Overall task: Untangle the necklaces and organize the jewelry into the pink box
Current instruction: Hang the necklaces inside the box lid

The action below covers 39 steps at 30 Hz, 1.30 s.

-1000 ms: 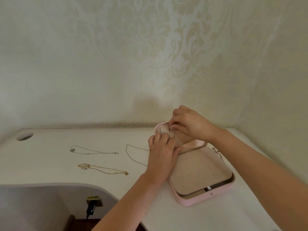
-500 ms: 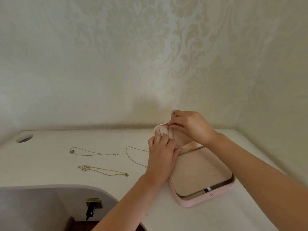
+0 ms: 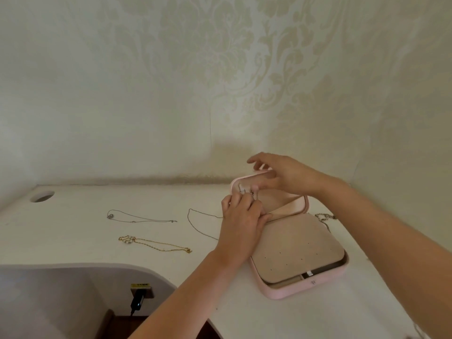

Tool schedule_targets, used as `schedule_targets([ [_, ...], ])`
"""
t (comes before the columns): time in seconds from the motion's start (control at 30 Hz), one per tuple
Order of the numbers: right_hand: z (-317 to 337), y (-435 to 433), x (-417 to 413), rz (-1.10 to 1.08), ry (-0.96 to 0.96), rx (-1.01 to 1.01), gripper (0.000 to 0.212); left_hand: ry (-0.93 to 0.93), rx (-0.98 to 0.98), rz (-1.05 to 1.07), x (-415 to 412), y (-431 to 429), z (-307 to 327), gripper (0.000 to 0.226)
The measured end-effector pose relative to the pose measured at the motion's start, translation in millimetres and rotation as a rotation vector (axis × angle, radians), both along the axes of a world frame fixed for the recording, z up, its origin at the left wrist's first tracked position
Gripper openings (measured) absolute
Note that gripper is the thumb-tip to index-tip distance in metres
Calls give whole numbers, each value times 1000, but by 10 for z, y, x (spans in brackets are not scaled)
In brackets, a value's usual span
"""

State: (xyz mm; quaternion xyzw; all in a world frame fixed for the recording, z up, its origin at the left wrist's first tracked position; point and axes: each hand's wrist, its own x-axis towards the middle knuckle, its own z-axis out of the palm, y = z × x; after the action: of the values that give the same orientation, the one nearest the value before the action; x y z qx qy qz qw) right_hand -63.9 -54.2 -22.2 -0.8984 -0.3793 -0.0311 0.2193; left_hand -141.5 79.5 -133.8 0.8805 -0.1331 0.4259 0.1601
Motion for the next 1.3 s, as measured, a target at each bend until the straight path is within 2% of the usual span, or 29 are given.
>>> schedule_targets([
  [0.07, 12, -12, 36, 7, 43, -85, 40, 2, -2, -6, 0, 0, -1, 29],
  [0.27, 80, 13, 16, -26, 118, -23, 20, -11, 31, -6, 6, -4, 10, 31],
  [0.37, 85, 42, -3, -40, 94, -17, 13, -23, 28, -17, 2, -11, 15, 31],
  [0.53, 129, 93, -19, -57, 64, -118, 19, 7, 19, -20, -6, -16, -2, 32],
  [0.67, 90, 81, -30, -112, 83, -145, 16, 93, 8, 7, -13, -23, -2, 32],
  [0.8, -201, 80, -58, -218, -30, -223, 28, 141, -29, -4, -80, -4, 11, 32],
  [0.93, -518, 11, -299, -205, -40, -86, 39, 172, -109, -66, -245, 108, -18, 21],
  [1.03, -664, -39, -492, -163, -97, -60, 34, 196, -90, -83, -447, 373, -90, 12],
  [1.1, -695, -59, -569, -146, -79, -66, 24, 215, -115, -32, -596, 609, -110, 12],
  [1.3, -722, -80, -706, -198, -3, -20, 28, 393, -245, 147, -950, 1394, -93, 13],
])
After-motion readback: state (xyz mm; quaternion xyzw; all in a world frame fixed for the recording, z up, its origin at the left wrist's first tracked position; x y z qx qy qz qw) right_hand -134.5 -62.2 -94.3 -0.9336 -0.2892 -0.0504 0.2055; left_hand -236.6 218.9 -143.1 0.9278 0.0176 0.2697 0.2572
